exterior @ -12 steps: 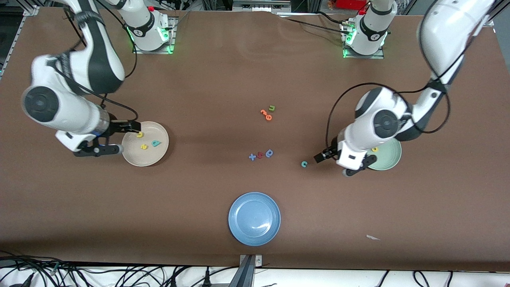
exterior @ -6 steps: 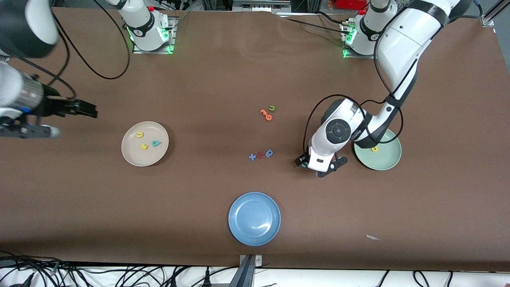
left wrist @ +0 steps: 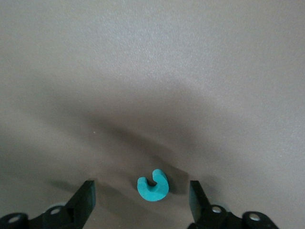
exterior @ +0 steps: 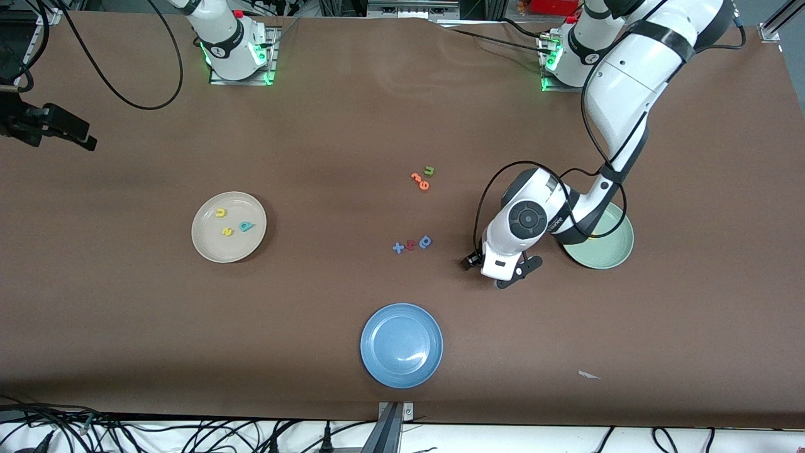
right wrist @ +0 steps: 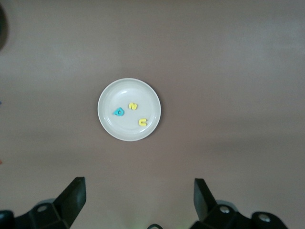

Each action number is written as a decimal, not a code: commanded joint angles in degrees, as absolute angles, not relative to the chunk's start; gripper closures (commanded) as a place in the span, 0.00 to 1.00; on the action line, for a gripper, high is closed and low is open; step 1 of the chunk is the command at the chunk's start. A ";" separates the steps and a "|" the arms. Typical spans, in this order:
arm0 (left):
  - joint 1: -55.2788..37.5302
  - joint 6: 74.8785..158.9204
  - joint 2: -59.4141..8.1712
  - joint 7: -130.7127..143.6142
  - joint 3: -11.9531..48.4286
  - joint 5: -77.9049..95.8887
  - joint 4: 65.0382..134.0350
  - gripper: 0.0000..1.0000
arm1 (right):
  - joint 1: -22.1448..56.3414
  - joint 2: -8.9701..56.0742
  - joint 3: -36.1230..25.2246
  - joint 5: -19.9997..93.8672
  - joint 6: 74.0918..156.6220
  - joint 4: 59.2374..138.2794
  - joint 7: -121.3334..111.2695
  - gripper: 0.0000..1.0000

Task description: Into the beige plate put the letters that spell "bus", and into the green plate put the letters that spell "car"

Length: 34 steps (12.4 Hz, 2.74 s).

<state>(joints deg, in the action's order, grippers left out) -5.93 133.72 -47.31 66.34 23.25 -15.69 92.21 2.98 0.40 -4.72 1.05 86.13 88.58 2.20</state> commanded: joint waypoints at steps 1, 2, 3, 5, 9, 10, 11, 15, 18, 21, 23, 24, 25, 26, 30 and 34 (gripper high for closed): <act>-6.86 133.51 -48.52 67.85 22.59 -18.19 90.35 0.21 | 2.11 -3.42 -3.60 0.35 86.93 95.69 1.41 0.00; -6.86 133.51 -48.52 67.85 22.59 -18.19 90.35 0.34 | 2.02 -4.82 -2.56 0.26 87.62 97.97 1.58 0.00; -6.77 133.51 -48.52 67.85 22.59 -18.19 90.35 0.49 | 2.02 -5.01 -2.03 0.26 88.32 98.17 1.15 0.00; -6.77 133.51 -48.52 67.85 22.59 -18.19 90.35 0.70 | 1.93 -5.01 -1.67 -0.26 88.51 96.86 0.97 0.00; -6.68 133.51 -48.43 67.76 22.59 -18.11 90.26 0.86 | 2.20 -4.66 -1.67 -0.27 88.33 95.19 2.01 0.00; -6.24 133.51 -47.99 67.59 22.67 -18.19 90.18 0.87 | 2.11 -4.57 -1.58 -0.18 88.59 95.36 2.02 0.00; -5.37 132.81 -47.12 67.41 22.76 -18.28 89.57 0.87 | 2.11 -3.87 -1.41 -0.09 88.59 95.80 2.11 0.00; -1.33 118.17 -39.57 59.89 23.55 -16.10 89.82 0.91 | 2.02 -2.90 -0.70 -0.18 94.11 95.98 2.02 0.00; 4.20 101.58 -33.51 43.30 23.47 -9.85 90.44 0.91 | 1.67 -1.67 -0.88 -0.26 98.44 95.89 1.76 0.00; 9.91 94.13 -31.82 32.72 23.38 -10.45 93.06 0.86 | 0.27 -0.88 -0.97 0.43 97.48 95.71 1.32 0.00; 13.34 95.27 -31.90 27.89 23.38 -10.81 96.49 0.86 | -0.09 -0.88 -1.66 5.96 94.75 95.36 1.40 0.00; 14.58 96.93 -31.90 26.30 23.38 -10.81 98.85 0.86 | -0.09 -0.79 -2.45 5.89 94.83 95.27 1.67 0.00; 15.29 99.90 -32.08 26.19 23.29 -10.98 102.27 0.86 | -0.17 -0.62 -2.63 5.80 95.10 95.27 1.41 0.00; 15.99 104.46 -32.25 26.19 23.29 -12.29 105.52 0.81 | -0.26 -0.62 -2.98 5.80 95.10 95.27 1.32 0.00; 17.84 108.02 -32.26 26.19 23.47 -12.04 107.14 0.08 | -0.26 -0.18 -2.38 2.40 94.92 94.75 1.05 0.00; 18.02 100.48 -26.03 22.70 23.47 -11.43 98.91 0.00 | -0.26 -0.09 -2.46 2.19 94.66 94.75 1.32 0.00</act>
